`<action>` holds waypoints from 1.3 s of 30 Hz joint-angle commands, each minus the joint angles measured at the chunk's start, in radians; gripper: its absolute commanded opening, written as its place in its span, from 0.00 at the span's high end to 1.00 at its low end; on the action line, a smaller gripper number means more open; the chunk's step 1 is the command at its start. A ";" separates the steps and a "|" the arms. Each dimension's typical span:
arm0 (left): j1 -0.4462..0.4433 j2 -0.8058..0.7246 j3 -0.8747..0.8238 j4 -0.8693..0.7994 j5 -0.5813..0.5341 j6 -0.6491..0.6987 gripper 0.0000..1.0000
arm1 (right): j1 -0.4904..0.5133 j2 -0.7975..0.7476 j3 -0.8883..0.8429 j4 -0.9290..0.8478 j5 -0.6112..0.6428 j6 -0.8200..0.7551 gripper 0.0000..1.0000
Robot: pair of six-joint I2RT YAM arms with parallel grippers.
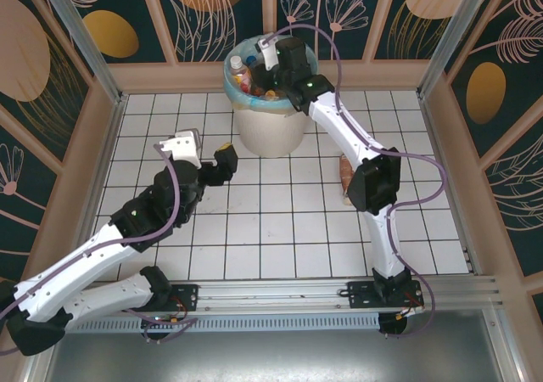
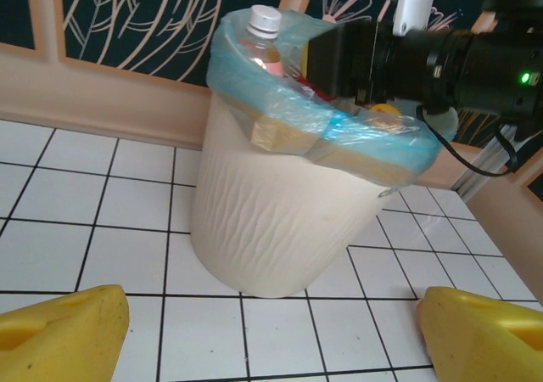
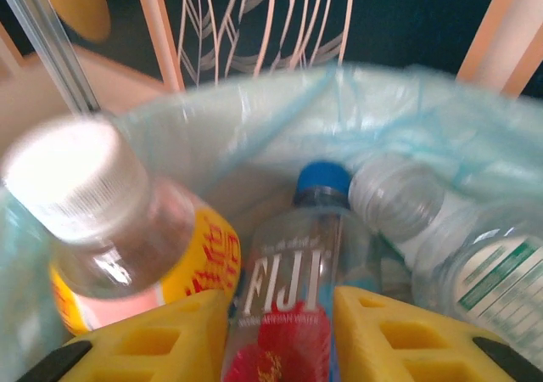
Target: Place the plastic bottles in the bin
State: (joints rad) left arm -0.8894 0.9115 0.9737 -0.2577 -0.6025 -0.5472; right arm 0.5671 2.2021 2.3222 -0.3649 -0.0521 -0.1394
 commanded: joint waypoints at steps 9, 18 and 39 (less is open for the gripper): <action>-0.001 0.108 0.112 0.005 0.119 0.041 0.11 | 0.030 -0.325 -0.119 0.009 0.191 0.152 0.49; -0.001 0.327 0.200 0.119 0.295 0.086 0.14 | -0.001 -0.923 -0.891 0.140 0.336 0.327 0.47; -0.044 0.730 0.379 0.171 0.783 0.025 0.19 | -0.411 -1.089 -1.467 -0.108 0.071 0.559 0.29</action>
State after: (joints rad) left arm -0.9226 1.5929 1.3087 -0.0895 0.0612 -0.4995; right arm 0.1638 1.0817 0.8936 -0.5613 0.0929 0.4030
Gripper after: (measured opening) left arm 0.811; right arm 0.705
